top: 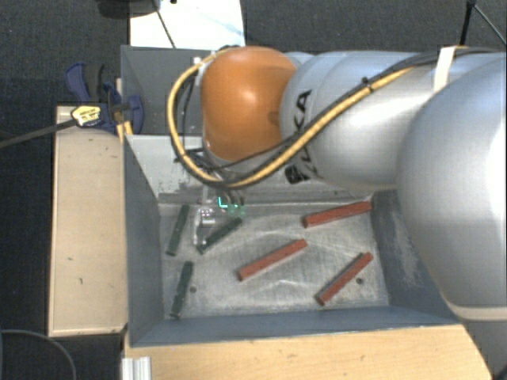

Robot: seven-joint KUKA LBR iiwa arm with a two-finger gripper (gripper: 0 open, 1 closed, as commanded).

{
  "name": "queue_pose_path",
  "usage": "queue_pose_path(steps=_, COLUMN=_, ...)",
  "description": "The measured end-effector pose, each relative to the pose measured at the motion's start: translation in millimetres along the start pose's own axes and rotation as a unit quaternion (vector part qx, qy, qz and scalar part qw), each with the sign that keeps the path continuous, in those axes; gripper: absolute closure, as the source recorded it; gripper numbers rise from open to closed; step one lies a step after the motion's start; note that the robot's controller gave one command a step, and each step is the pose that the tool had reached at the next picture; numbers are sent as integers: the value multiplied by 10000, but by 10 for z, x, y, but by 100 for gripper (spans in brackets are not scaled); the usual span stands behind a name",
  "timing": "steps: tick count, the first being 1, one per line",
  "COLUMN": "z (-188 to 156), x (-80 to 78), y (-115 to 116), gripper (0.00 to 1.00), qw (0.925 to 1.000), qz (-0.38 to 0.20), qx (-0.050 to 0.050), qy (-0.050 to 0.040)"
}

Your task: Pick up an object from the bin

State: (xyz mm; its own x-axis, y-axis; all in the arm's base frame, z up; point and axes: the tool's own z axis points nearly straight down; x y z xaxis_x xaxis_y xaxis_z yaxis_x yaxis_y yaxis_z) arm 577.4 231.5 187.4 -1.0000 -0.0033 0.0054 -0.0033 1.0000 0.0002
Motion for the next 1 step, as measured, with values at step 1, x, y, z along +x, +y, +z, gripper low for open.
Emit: queue_pose_path(steps=1, z=-48, x=-22, y=-11, gripper=0, qw=10000, qz=25, qx=-9, qy=-40)
